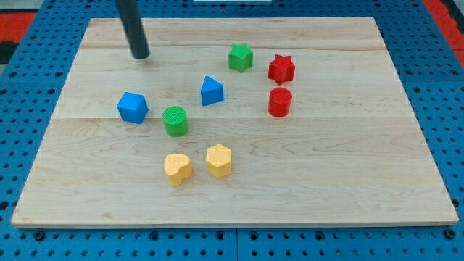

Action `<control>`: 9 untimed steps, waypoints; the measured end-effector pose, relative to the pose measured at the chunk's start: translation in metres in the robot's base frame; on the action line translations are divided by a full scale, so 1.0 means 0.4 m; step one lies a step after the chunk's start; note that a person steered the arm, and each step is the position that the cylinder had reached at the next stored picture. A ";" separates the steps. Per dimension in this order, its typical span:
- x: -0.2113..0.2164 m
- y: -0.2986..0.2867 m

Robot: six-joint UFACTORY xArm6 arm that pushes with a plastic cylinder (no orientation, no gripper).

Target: Move the red star right and up a bit

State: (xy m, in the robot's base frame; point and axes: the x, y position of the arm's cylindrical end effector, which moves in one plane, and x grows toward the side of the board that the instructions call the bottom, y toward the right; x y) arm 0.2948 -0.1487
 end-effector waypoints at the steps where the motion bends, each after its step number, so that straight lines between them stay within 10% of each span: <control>1: 0.011 0.083; 9: 0.131 0.542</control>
State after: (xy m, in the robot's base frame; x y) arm 0.3471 0.0682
